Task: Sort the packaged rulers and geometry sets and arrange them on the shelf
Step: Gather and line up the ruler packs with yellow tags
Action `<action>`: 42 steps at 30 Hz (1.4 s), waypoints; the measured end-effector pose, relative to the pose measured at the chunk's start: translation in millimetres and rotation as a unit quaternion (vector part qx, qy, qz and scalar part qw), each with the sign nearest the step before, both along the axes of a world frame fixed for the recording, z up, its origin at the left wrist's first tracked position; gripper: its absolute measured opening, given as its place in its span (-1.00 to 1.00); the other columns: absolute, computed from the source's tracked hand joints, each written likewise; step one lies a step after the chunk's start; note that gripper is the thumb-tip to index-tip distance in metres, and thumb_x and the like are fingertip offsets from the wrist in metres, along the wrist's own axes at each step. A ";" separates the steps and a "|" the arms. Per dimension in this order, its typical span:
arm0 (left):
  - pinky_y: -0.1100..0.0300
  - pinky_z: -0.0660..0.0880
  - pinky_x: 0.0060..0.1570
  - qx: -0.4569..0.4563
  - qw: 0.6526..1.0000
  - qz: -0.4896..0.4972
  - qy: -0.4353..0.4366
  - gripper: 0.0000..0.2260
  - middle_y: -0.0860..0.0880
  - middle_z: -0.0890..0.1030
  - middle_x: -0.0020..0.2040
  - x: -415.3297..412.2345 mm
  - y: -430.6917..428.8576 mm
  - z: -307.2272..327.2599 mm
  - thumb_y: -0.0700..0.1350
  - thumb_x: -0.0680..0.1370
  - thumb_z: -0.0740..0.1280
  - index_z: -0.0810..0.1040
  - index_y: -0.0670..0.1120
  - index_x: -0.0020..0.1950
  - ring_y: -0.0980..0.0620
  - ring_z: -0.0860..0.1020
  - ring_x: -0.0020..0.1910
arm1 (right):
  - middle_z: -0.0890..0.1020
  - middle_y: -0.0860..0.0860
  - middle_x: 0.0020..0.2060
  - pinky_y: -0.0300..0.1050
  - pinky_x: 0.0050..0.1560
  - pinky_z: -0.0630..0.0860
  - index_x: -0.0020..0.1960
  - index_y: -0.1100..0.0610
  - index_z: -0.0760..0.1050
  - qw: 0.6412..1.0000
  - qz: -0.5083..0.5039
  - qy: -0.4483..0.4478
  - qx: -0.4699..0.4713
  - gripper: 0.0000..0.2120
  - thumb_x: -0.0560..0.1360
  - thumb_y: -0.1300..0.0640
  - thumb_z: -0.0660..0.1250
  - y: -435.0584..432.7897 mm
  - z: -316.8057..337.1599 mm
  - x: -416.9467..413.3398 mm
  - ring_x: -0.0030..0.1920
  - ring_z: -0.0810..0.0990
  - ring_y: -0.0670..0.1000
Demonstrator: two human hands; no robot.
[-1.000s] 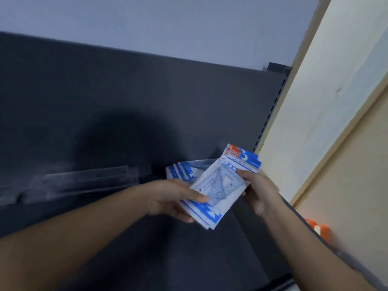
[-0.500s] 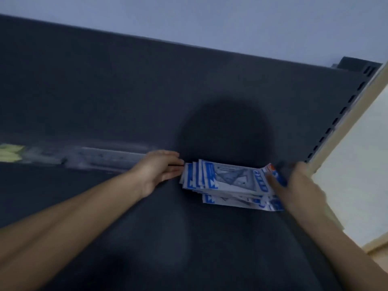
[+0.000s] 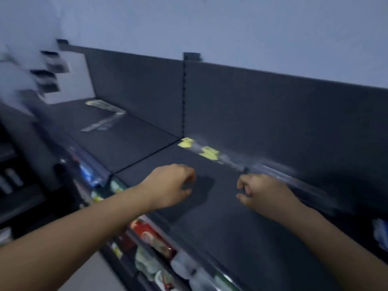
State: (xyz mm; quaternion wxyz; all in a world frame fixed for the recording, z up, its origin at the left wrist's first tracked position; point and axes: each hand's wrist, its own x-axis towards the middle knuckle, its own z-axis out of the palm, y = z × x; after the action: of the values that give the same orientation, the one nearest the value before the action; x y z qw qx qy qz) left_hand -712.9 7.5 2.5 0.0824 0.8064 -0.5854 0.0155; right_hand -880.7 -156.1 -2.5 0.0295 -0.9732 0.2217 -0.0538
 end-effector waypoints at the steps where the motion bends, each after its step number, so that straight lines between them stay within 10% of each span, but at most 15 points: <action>1: 0.17 0.39 -0.01 0.001 1.000 0.022 -0.022 -0.80 0.04 0.50 0.15 21.3 25.6 1.3 -0.01 0.55 0.24 0.45 -0.03 0.13 0.00 0.47 0.13 | 0.45 -0.12 -0.14 -0.18 -0.14 0.28 -0.03 -0.04 0.34 1.000 0.023 0.016 0.008 -0.89 0.52 -0.04 0.22 16.9 -1.7 30.6 -0.04 0.47 -0.04; 13: 0.14 0.44 0.02 -0.052 0.982 0.174 -0.042 -0.77 0.08 0.53 0.15 222.9 208.9 -5.0 -0.07 0.52 0.20 0.47 -0.02 0.15 0.03 0.49 0.13 | 0.47 -0.16 -0.22 -0.20 -0.21 0.38 0.02 -0.01 0.45 0.988 0.145 0.044 0.009 -0.91 0.54 0.06 0.22 152.6 -5.9 295.9 -0.13 0.50 -0.06; 23: 0.16 0.40 0.00 -0.029 0.982 0.184 -0.042 -0.76 0.01 0.52 0.11 372.1 171.3 -26.3 -0.03 0.53 0.21 0.50 -0.06 0.15 -0.02 0.48 0.13 | 0.48 -0.19 -0.24 -0.21 -0.15 0.39 -0.06 -0.04 0.45 0.988 0.117 0.073 0.072 -0.97 0.51 0.03 0.28 119.9 -24.3 466.0 -0.14 0.49 -0.09; 35: 0.08 0.42 0.09 0.056 0.980 0.189 -0.025 -0.75 -0.08 0.52 0.14 567.8 106.8 -27.5 -0.10 0.57 0.13 0.51 -0.14 0.14 -0.09 0.47 0.14 | 0.35 0.00 0.39 -0.17 0.35 0.25 0.45 0.10 0.26 0.961 0.260 0.094 0.022 -0.51 0.53 0.22 0.19 67.4 -38.2 656.0 0.38 0.30 0.00; 42: 0.07 0.35 0.20 0.035 0.992 0.107 -0.056 -0.60 -0.08 0.42 0.32 686.2 39.7 -41.6 -0.20 0.53 0.15 0.33 -0.11 0.37 -0.10 0.38 0.26 | 0.52 0.06 0.13 -0.05 0.03 0.40 0.25 0.11 0.48 0.933 0.321 0.127 -0.097 -0.67 0.52 0.23 0.15 66.9 -45.7 714.6 0.10 0.50 0.11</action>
State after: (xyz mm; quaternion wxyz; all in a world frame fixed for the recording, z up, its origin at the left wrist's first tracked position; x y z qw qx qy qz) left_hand -26.6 47.2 -39.1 0.0196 0.8646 -0.4997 0.0489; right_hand -166.1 -89.1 -48.3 -0.0775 -0.9893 -0.1072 0.0614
